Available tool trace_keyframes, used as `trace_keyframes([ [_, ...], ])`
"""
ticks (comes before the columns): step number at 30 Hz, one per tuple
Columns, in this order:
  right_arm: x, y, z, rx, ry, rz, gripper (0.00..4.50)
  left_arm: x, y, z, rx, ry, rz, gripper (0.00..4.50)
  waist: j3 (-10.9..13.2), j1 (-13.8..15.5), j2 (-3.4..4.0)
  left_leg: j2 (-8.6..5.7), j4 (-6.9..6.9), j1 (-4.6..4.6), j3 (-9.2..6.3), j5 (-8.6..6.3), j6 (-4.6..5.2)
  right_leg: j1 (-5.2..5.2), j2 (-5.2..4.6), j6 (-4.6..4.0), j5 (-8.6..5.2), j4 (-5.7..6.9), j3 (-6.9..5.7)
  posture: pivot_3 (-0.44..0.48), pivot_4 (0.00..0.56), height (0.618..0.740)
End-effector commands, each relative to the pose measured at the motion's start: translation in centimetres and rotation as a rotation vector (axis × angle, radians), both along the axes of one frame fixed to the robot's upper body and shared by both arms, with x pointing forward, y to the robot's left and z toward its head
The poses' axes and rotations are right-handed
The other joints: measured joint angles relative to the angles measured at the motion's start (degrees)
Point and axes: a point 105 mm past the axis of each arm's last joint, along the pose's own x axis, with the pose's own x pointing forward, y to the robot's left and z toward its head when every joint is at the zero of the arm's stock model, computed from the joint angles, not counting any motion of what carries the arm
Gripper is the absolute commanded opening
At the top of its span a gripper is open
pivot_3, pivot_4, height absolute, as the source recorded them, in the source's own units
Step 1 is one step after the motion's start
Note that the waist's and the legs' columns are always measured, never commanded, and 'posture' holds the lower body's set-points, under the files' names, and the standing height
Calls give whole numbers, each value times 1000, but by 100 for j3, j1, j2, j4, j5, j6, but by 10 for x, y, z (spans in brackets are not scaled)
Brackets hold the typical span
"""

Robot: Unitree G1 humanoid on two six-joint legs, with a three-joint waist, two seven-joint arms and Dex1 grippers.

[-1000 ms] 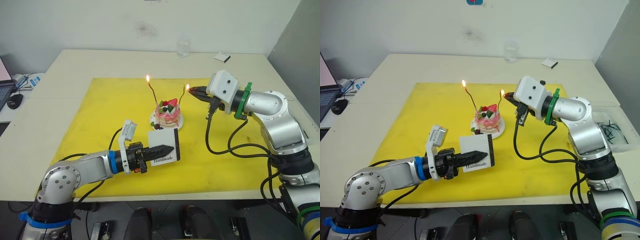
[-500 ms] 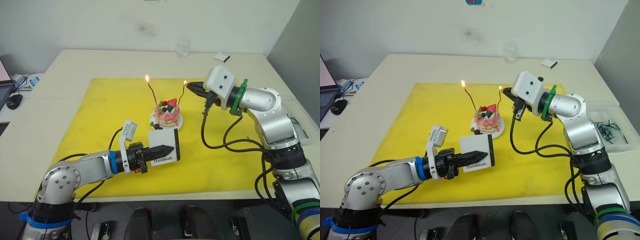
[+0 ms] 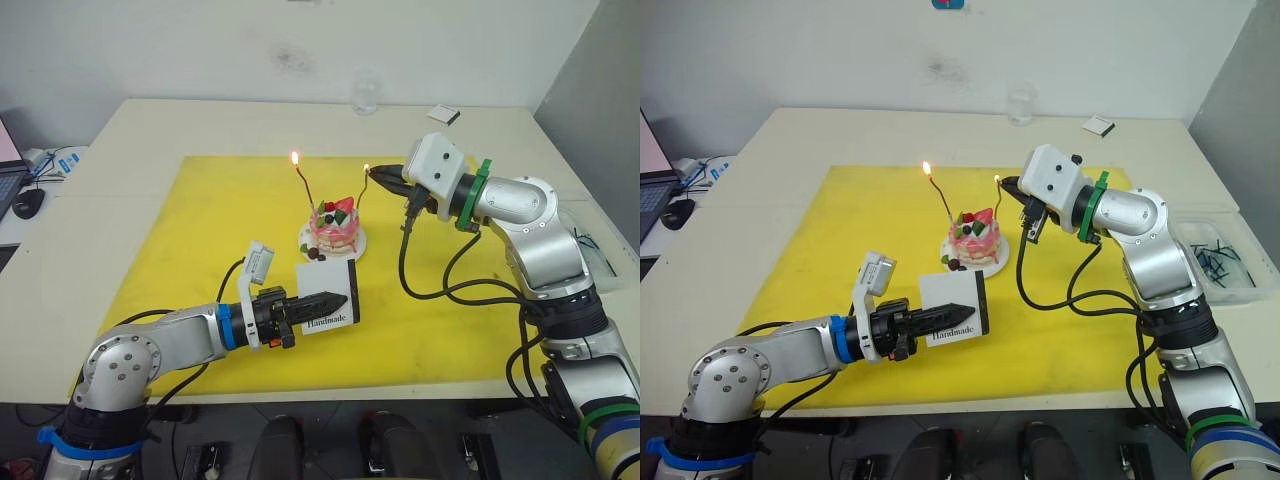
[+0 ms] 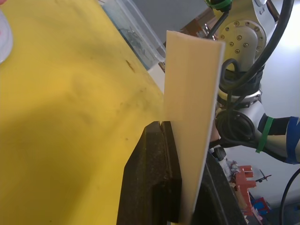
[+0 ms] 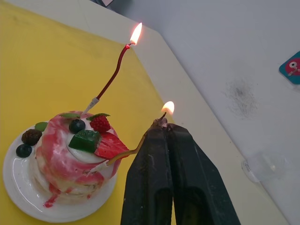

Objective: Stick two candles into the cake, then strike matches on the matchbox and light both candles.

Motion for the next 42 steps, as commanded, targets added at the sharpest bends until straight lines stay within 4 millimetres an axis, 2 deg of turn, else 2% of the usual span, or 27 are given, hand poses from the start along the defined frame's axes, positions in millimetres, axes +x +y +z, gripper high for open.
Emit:
trace_keyframes([
  [1, -4, 3, 13, -1, -49, 25, 29, -4, -2, 12, -19, -48, -12, 0, 0, 0, 0, 0, 0, 0, 0, 0, 0, 0, 0, 0, 0, 0, 0, 0, 150, 740],
  [42, -2, -6, 9, -23, -52, 1, 29, -4, -3, 15, -29, -51, -20, 0, 0, 0, 0, 0, 0, 0, 0, 0, 0, 0, 0, 0, 0, 0, 0, 0, 150, 740],
])
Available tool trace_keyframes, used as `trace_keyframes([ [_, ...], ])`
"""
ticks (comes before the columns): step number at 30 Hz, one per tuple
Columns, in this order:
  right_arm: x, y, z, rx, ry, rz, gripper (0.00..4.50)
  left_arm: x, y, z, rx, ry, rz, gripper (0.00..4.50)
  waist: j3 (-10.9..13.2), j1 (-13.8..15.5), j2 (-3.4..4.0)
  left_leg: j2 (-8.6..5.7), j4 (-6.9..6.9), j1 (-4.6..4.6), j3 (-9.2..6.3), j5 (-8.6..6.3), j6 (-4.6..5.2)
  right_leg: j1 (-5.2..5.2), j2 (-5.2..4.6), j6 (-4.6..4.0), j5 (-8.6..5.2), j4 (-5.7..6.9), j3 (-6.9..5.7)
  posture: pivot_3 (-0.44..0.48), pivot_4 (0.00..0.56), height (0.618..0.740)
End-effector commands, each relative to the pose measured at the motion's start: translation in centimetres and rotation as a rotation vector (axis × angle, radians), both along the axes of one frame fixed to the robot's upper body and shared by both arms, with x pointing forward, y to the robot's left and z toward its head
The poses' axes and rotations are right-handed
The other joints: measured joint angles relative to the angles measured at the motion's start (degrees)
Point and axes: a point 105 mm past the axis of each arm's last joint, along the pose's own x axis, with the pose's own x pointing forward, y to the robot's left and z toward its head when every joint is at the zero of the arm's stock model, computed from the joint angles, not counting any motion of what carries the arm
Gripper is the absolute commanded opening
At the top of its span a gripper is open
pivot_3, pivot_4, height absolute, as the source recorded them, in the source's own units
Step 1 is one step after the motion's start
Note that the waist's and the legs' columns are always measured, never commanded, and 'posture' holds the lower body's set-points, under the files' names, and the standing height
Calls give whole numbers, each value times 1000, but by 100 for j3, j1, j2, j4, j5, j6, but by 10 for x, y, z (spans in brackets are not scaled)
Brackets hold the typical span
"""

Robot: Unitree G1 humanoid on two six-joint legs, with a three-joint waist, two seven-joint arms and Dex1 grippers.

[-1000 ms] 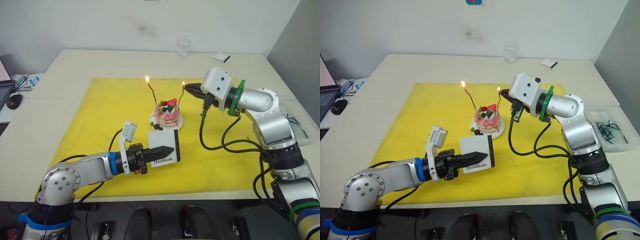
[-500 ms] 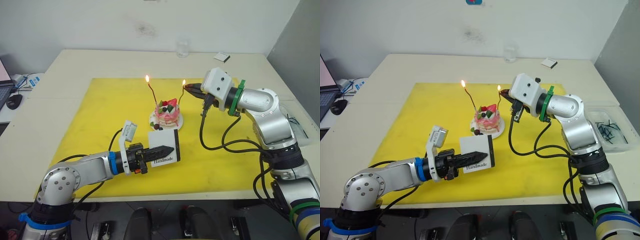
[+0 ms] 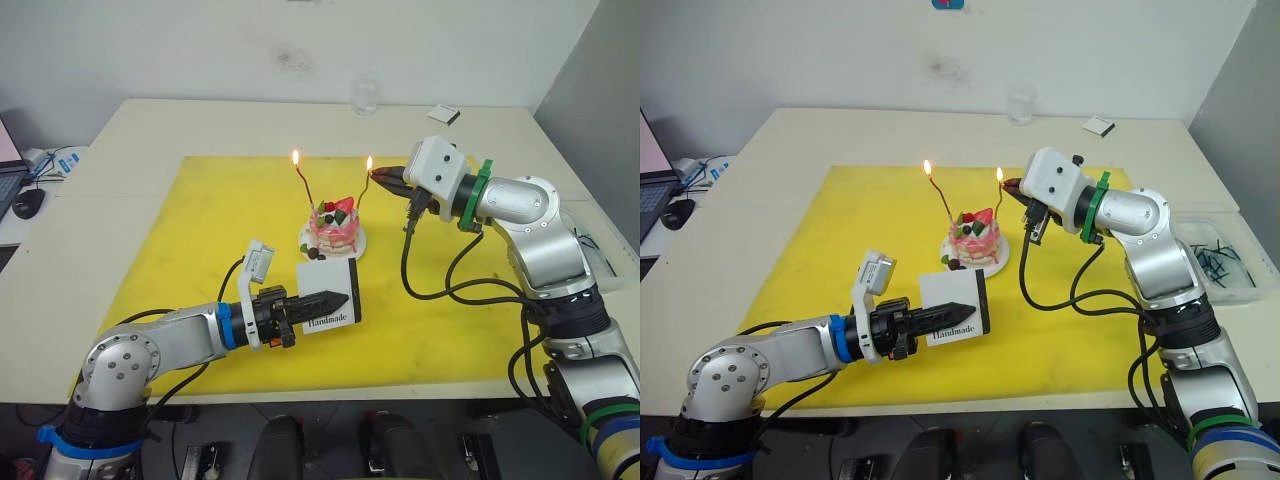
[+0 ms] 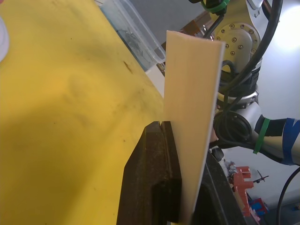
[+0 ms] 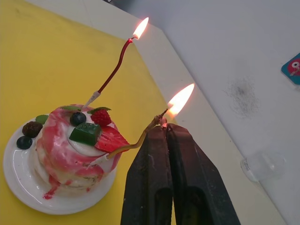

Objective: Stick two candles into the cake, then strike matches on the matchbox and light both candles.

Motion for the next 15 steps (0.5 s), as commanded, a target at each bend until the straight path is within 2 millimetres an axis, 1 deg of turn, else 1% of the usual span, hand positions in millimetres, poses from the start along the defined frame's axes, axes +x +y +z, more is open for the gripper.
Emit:
trace_keyframes([
  [1, -2, -3, 10, 1, -47, -1, 29, -4, -3, 13, -23, -54, -20, 0, 0, 0, 0, 0, 0, 0, 0, 0, 0, 0, 0, 0, 0, 0, 0, 0, 150, 740],
  [15, 0, -10, 8, -3, -47, -29, 29, -6, -4, 14, -27, -56, -28, 0, 0, 0, 0, 0, 0, 0, 0, 0, 0, 0, 0, 0, 0, 0, 0, 0, 150, 740],
])
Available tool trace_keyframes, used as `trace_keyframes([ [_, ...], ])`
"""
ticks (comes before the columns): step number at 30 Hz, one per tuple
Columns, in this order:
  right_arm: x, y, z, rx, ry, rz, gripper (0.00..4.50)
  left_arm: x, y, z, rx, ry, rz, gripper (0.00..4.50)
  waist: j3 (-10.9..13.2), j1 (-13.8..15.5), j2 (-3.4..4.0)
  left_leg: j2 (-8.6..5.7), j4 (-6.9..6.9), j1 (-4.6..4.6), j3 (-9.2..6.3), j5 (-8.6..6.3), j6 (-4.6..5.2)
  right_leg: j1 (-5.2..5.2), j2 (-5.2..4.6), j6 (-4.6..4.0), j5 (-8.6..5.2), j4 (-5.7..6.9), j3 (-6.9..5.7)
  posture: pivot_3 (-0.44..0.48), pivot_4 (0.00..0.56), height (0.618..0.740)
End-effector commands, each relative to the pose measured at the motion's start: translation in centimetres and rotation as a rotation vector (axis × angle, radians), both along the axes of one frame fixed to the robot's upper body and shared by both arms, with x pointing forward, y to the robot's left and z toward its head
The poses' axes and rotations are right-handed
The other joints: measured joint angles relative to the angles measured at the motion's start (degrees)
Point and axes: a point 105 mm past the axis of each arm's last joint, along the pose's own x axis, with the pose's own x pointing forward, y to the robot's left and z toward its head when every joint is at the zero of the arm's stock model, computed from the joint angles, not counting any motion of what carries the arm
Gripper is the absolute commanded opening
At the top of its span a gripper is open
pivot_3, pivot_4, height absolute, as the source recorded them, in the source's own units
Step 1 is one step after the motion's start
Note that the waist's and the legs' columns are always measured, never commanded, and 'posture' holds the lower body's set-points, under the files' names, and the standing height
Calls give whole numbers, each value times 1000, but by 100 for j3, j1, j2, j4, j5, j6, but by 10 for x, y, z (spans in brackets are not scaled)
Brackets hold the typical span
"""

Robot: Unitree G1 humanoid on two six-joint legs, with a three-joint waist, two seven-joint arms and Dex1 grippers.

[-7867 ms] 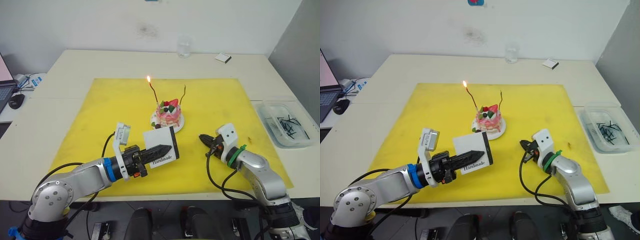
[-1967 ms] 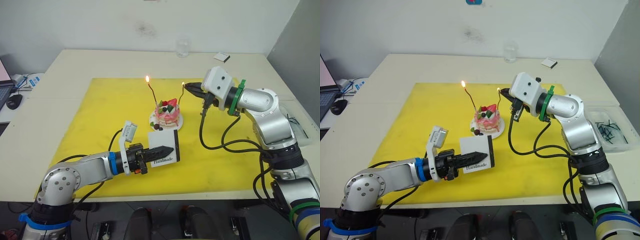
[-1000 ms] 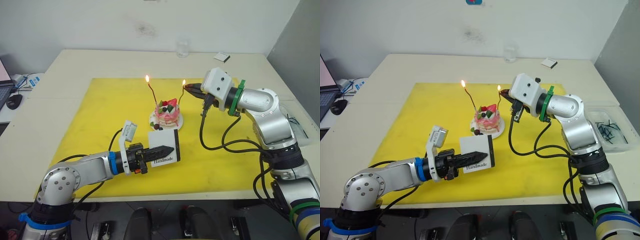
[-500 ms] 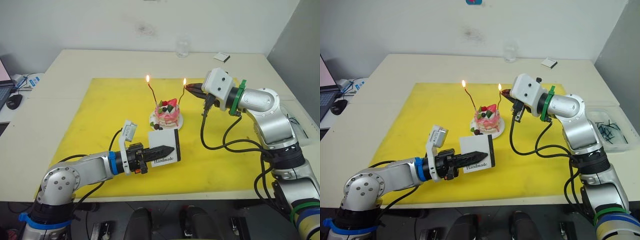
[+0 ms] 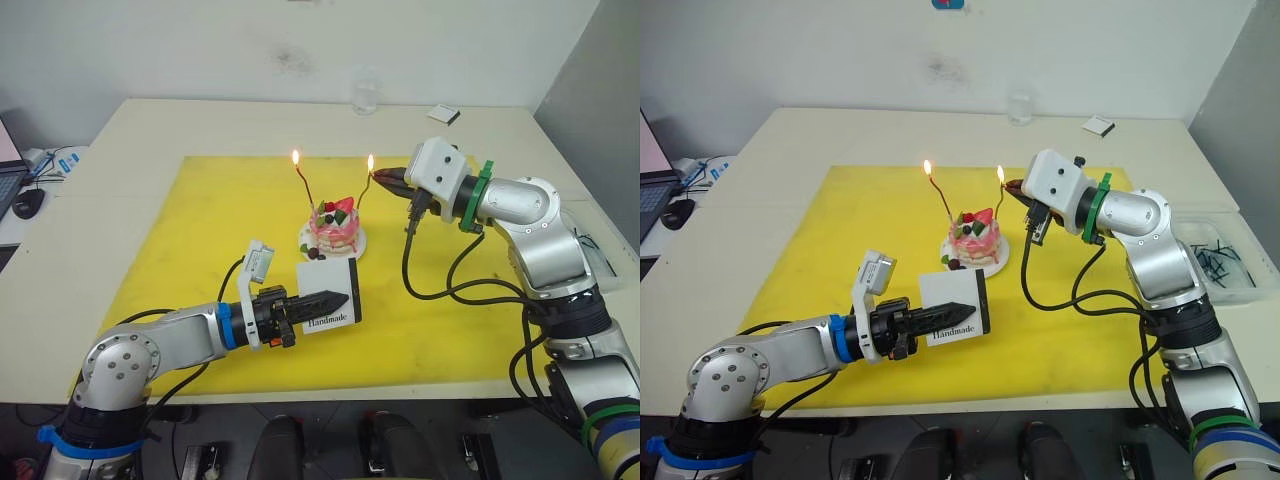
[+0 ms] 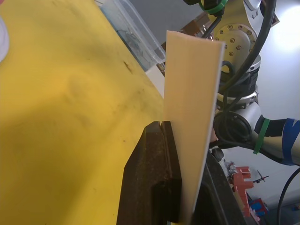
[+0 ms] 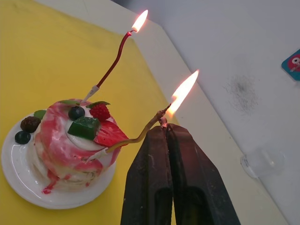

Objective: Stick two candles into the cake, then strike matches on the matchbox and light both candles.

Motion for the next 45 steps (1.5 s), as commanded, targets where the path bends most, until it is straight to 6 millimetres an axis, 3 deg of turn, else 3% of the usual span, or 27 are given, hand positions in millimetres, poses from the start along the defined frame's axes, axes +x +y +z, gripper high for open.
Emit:
trace_keyframes([
  [1, -1, -7, 10, 2, -51, -20, 29, -5, -4, 14, -28, -55, -28, 0, 0, 0, 0, 0, 0, 0, 0, 0, 0, 0, 0, 0, 0, 0, 0, 0, 150, 740],
  [13, -1, -16, 8, -1, -47, -48, 29, -8, -4, 13, -31, -50, -37, 0, 0, 0, 0, 0, 0, 0, 0, 0, 0, 0, 0, 0, 0, 0, 0, 0, 150, 740],
  [18, -1, -31, 5, -6, -36, -97, 29, -9, -5, 13, -33, -50, -40, 0, 0, 1, 0, -1, 0, 0, 1, 0, 0, 0, 0, 0, 0, -1, 1, 0, 150, 740],
  [20, -1, -49, 3, 9, -15, -169, 29, -11, -7, 13, -35, -52, -43, 0, 0, 13, 0, -2, 0, -1, 1, 0, 0, 0, 0, 0, 0, -1, 1, 0, 150, 740],
  [25, 1, -117, -1, 90, 14, -490, 29, -15, -15, 9, -26, -65, -59, 0, 0, 62, 0, -3, 0, -4, 5, 0, 0, 0, -5, 1, 0, -3, 5, 0, 150, 740],
  [29, 3, -198, -7, 107, -9, -864, 29, -17, -23, 3, -31, -70, -63, 0, 0, 61, 0, -8, 2, 1, 12, 0, 0, 0, -5, 1, 0, -2, 12, 0, 150, 740],
  [32, 0, -242, -13, 79, -32, -1052, 29, -14, -27, 2, -46, -74, -54, 0, 0, 59, 1, -12, 4, 3, 14, 0, 0, 1, -4, 1, 1, -2, 13, 0, 150, 740],
  [37, -2, -279, -36, 98, 28, -1214, 29, -15, -31, 0, -57, -77, -61, 0, -1, -11, 2, -10, 0, 5, 16, 0, 1, 1, 2, 1, 0, -2, 20, 0, 150, 740],
  [42, -6, -302, -40, 182, 19, -1316, 29, -14, -31, -1, -61, -80, -54, 0, -3, -22, 6, -10, -1, 5, 16, 0, 1, 0, 6, 2, 0, 0, 19, 0, 150, 740],
  [45, -8, -301, -40, 198, 18, -1313, 672, -16, -31, -1, -64, -79, -53, 0, -4, -27, 8, -11, 0, 6, 20, 0, 1, 0, 7, 3, 1, 0, 25, 0, 150, 740],
])
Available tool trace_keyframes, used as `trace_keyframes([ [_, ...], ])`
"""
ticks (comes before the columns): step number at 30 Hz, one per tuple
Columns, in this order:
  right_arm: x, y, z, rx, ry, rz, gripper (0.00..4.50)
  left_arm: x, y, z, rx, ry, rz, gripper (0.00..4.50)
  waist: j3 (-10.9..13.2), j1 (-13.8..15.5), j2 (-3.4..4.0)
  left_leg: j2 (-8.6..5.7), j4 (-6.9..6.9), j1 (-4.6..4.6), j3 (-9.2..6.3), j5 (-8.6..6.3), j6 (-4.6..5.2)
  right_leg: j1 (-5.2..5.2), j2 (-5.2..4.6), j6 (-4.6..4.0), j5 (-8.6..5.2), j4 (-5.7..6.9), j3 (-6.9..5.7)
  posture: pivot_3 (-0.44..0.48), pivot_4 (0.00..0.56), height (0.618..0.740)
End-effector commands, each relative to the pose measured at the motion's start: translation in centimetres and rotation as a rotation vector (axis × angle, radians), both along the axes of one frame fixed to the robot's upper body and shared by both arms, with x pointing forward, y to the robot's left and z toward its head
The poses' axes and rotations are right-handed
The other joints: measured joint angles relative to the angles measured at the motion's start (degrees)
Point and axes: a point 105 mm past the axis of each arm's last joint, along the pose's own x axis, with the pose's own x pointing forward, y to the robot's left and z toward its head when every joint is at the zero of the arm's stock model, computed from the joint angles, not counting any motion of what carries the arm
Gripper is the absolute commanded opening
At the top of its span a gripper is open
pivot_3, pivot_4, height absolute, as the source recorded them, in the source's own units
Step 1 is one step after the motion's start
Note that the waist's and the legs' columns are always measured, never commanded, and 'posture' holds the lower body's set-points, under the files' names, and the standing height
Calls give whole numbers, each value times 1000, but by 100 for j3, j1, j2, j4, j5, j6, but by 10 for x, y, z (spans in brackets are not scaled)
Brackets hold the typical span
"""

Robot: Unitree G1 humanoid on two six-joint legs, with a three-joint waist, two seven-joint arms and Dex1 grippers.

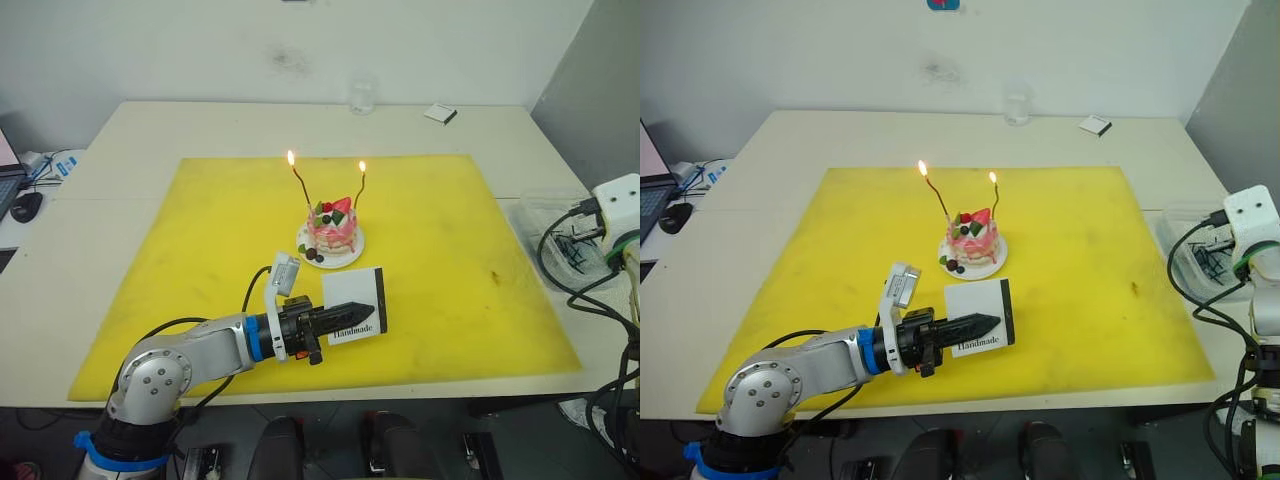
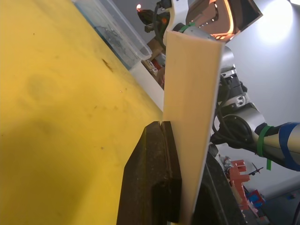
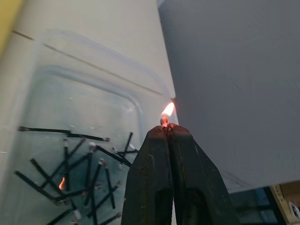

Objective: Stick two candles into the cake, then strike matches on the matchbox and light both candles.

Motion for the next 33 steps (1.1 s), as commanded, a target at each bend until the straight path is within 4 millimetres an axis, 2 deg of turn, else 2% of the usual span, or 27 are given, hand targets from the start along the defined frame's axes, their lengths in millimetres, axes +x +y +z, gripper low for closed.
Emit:
trace_keyframes([
  [1, -4, -3, 20, -7, -85, -7, 998, -5, -2, 7, -27, -35, -12, 0, 0, -1, 0, 0, 1, 0, 1, 0, 0, 0, 0, 1, 1, 0, 1, 0, 150, 740],
  [10, -11, 4, 25, 6, -107, 12, 4348, -6, -1, 7, -26, -26, -20, 0, -1, 9, 1, -1, 1, 0, 0, 0, 0, 0, 0, 2, 1, 0, 0, 0, 150, 740],
  [11, -11, 7, 28, 2, -116, 19, 4459, -6, -1, 7, -27, -24, -21, 0, -1, 9, 1, -1, 1, 0, 0, 0, 0, 0, 0, 2, 1, 0, 0, 0, 150, 740],
  [14, -13, 21, 39, 2, -159, 64, 4459, -3, -1, 6, -28, -12, -13, 0, -1, 4, 2, 0, 1, 0, -1, 0, 0, 0, 0, 2, 1, 0, -1, 0, 150, 740],
  [16, -12, 66, 39, 76, -187, 270, 4459, 1, 0, 5, -31, -7, 2, 0, -1, 3, 2, 2, 1, 0, -2, 0, 0, 0, 0, 2, 1, 1, -2, 0, 150, 740],
  [18, -20, 120, 28, 134, -126, 524, 4459, 5, 3, 5, -41, 10, 19, 0, -1, -3, 2, 8, 0, 1, -6, 0, 0, 1, 1, 3, 1, 1, -5, 0, 150, 740],
  [19, -25, 135, 22, 138, -89, 594, 4459, 7, 4, 4, -43, 17, 25, 0, -2, 2, 3, 10, -1, 0, -10, 0, 0, 1, 1, 3, 1, 1, -9, 0, 150, 740],
  [20, -33, 156, 15, 176, -37, 714, 4459, 10, 6, 3, -37, 26, 39, 0, -1, 7, 4, 12, -3, 1, -15, 0, 0, 1, 1, 3, 0, 1, -14, 0, 150, 740],
  [22, -66, 207, 2, 279, 124, 1023, 4459, 22, 9, -1, -39, 60, 86, 0, -1, 16, 6, 12, -3, -1, -20, 0, 0, 1, 1, 2, 0, 1, -21, 0, 150, 740],
  [23, -80, 223, -2, 313, 185, 1140, 4459, 26, 11, -2, -43, 77, 103, 0, -1, 23, 6, 10, -4, -1, -21, 0, 0, 3, 1, 3, -1, 1, -24, 0, 150, 740],
  [26, -103, 243, -2, 329, 288, 1342, 4459, 35, 12, -5, -26, 124, 113, 0, -1, 27, 4, 6, 4, -2, -24, 0, 0, 9, 0, 4, 0, -1, -26, 0, 150, 740],
  [29, -111, 254, 0, 308, 324, 1463, 4459, 35, 12, -11, 3, 191, 87, 0, 0, 25, 3, 1, 12, 3, -15, 0, 0, 15, -5, 14, 7, -5, -27, 0, 150, 740],
  [33, -114, 264, 1, 302, 342, 1542, 4459, 29, 14, -24, 71, 293, 41, 0, 0, 18, 3, -1, 11, 5, -11, 0, 1, 13, -5, 15, 8, -6, -26, 0, 150, 740],
])
